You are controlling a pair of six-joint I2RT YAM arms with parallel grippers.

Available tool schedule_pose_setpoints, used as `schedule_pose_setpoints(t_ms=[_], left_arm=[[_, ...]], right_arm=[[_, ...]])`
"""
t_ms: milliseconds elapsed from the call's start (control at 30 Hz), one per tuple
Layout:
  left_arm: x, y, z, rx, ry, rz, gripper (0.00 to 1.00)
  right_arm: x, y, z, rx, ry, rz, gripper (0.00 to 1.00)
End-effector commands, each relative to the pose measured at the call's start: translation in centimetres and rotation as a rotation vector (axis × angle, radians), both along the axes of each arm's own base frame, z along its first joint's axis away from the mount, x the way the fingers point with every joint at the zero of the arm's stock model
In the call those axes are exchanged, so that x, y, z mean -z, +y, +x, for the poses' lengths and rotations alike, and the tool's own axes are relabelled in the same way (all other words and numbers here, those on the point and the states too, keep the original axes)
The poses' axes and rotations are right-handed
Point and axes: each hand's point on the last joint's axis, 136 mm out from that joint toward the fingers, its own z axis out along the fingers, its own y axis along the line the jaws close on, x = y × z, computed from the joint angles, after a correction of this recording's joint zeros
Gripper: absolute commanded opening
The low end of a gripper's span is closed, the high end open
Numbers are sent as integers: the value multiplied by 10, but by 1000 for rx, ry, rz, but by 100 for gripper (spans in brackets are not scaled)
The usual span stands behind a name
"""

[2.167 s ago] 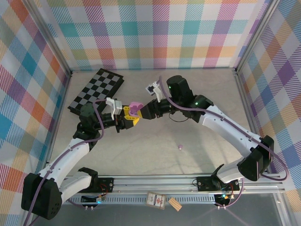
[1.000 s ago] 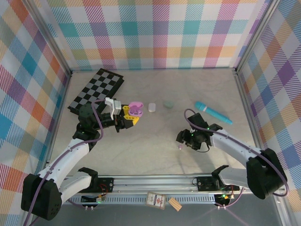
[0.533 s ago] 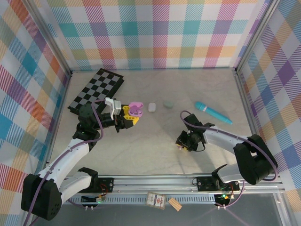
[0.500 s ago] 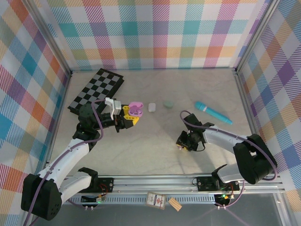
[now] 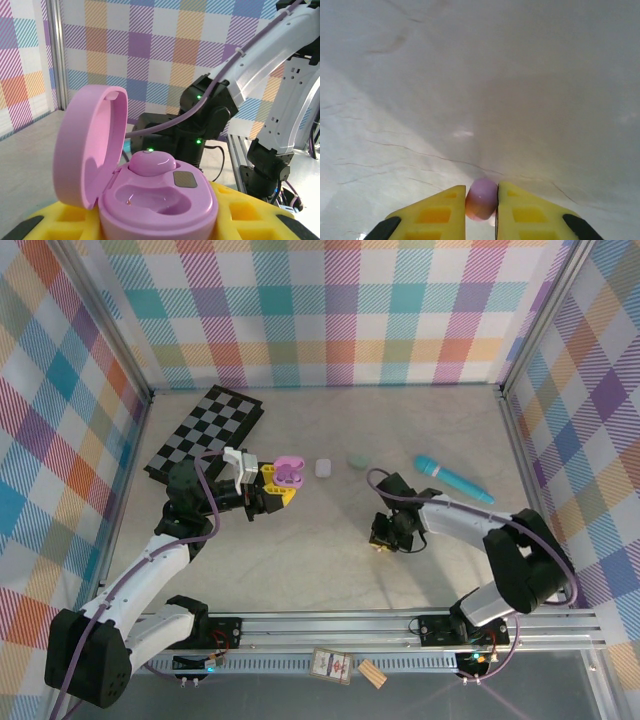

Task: Insert the wireless bluetooth earbuds into the charging case

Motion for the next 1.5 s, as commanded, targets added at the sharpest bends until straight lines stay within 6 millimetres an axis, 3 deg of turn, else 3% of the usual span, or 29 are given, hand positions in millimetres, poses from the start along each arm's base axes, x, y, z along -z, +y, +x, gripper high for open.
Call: schedule_pose_setpoints(t_ms=[0, 333, 600, 733, 1067, 1467], left_arm=[[-7, -1, -9, 31, -60, -11, 27], [-9, 1, -10, 16, -64, -13, 27], [-10, 2, -10, 16, -67, -13, 26], [-9, 2, -9, 17, -67, -12, 26], [-9, 2, -10, 18, -66, -12, 26], [-11, 2, -11, 20, -68, -16, 26]], right_arm=[[-3, 5, 5, -160, -10, -36, 20], [9, -6, 18, -310, 45, -226, 25], [8, -9, 24, -347, 26, -360, 36], [10, -5, 25, -354, 23, -390, 33], [1, -22, 28, -369, 8, -555, 30], [-5, -25, 29, -370, 0, -579, 28]])
